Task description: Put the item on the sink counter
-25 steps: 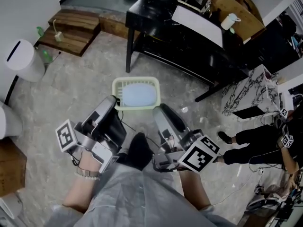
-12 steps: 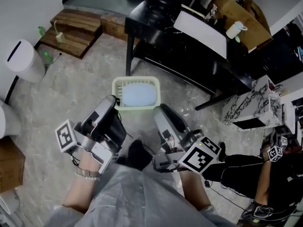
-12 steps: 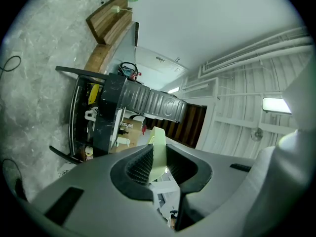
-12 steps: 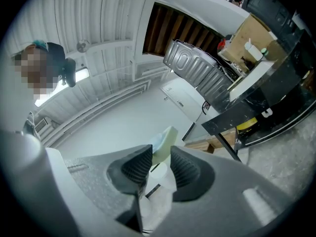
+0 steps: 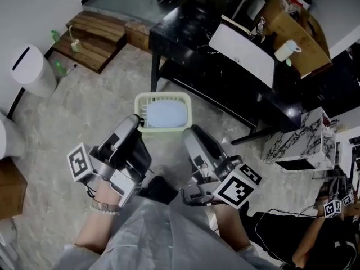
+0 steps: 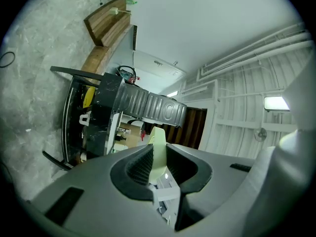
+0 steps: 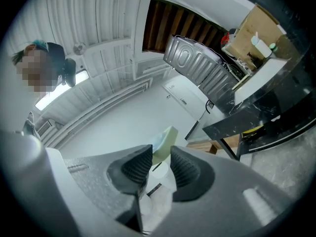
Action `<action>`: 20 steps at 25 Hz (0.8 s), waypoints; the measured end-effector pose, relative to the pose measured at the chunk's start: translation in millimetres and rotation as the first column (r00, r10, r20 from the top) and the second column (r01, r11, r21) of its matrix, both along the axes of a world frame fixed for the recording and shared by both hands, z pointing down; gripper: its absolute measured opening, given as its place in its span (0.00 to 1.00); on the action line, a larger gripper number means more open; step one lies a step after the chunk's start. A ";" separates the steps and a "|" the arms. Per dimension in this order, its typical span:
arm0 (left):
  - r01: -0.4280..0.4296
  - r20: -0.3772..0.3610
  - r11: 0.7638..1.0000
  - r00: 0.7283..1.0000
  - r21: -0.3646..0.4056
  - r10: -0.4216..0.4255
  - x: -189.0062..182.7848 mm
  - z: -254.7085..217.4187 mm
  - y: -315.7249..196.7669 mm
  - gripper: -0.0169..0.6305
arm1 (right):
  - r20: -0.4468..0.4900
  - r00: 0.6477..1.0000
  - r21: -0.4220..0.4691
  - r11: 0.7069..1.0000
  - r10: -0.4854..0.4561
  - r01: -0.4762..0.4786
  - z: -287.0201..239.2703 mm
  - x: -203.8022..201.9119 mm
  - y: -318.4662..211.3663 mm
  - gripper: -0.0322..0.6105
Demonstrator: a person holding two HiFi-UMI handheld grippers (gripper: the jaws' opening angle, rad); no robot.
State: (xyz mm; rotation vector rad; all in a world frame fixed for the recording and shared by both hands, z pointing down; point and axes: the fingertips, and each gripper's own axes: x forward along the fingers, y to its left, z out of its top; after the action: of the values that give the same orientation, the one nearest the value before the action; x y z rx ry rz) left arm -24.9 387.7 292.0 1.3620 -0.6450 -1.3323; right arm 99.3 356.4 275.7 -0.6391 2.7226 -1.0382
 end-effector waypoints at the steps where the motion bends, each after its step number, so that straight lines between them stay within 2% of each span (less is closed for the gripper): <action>1: 0.004 -0.001 1.000 1.000 0.004 -0.004 -0.3 1.8 0.2 0.16 | -0.001 1.000 0.006 1.000 -0.005 0.005 1.4 -0.5 -0.5 0.22; 10: 0.033 -0.003 0.999 0.999 0.009 -0.033 16.2 3.7 -53.4 0.16 | 0.006 1.000 0.010 1.000 -0.030 0.030 2.9 14.8 -58.9 0.22; 20: 0.054 0.006 0.998 0.999 0.014 -0.054 25.2 3.4 -77.0 0.16 | 0.024 0.998 0.009 0.999 -0.051 0.051 4.7 22.9 -86.0 0.22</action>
State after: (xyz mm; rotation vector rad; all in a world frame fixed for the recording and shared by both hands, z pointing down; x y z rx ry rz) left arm 0.4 310.7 295.4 1.3692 -0.6824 -1.3779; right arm 122.2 270.4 280.4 -0.5546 2.7348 -1.0383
